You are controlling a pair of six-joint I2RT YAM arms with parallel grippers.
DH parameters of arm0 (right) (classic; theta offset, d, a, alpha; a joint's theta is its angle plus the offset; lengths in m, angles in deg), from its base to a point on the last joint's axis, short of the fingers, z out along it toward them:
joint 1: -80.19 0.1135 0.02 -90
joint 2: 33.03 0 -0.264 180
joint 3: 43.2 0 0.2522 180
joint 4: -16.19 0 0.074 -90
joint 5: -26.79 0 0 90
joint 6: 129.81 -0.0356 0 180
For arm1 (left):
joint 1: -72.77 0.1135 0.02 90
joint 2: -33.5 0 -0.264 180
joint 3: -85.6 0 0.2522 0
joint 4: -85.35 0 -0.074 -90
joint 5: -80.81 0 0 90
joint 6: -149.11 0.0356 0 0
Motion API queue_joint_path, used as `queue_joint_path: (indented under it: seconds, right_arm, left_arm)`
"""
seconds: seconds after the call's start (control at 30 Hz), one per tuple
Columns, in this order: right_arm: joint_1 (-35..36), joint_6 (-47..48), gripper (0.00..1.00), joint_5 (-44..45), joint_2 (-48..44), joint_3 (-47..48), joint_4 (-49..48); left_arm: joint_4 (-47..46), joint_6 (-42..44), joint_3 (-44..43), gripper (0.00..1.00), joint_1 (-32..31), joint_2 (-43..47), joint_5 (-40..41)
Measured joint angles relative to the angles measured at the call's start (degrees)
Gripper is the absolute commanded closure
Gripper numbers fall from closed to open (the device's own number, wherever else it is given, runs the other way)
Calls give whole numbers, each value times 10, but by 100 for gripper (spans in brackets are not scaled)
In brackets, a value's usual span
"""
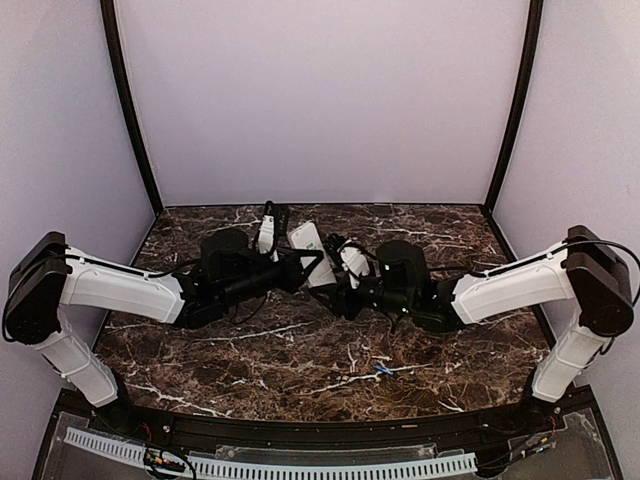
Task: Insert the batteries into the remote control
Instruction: Remove the battery cover from the remote control.
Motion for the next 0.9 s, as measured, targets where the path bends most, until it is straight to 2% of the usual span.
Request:
queue_joint_path:
  seconds: [0.33,0.6,0.9]
  right_arm:
    - [0,-3,53,-10,-11,-7,16]
    - [-3,-4,53,-50,-17,-5,131]
    - [-31,-41,52,-51,-18,16,222]
  left_arm:
    - [6,13,0,100,0,0,-19]
    - [2,77,2,100,16,0,-9]
    - [-4,83,11,100,16,2,12]
